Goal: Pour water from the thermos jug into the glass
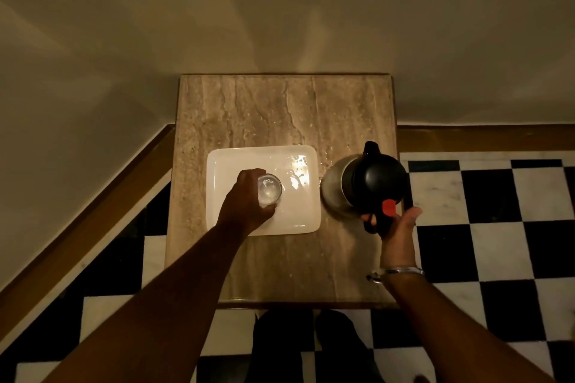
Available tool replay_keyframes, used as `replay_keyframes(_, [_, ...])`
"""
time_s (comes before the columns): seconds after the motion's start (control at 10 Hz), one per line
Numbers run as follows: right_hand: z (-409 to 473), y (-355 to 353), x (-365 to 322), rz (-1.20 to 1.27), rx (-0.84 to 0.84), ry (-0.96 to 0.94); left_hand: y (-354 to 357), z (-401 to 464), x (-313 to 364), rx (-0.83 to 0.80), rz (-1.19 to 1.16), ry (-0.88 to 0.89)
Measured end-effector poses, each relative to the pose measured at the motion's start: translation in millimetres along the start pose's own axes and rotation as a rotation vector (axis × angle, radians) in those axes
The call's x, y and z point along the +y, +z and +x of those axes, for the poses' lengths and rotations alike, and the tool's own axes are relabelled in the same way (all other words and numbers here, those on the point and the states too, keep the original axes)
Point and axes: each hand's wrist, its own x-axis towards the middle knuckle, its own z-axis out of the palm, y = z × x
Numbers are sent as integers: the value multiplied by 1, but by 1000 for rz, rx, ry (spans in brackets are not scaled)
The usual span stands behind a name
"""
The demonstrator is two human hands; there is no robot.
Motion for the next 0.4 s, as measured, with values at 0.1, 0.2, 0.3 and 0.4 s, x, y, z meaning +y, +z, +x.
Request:
replay_keyframes(0.1, [-2,1,-1,-11,-9,1,-3,2,-1,-25,18,12])
replay_keyframes(0.2, [4,-4,1,-43,-36,28,-6,1,-1,-62,64,7])
replay_keyframes(0.3, [-2,-10,3,-149,-8,26,-15,-5,-2,-131,144,-19])
replay_keyframes(0.4, [-27,-18,-4,-260,91,35,-42,-19,11,-147,230,-36])
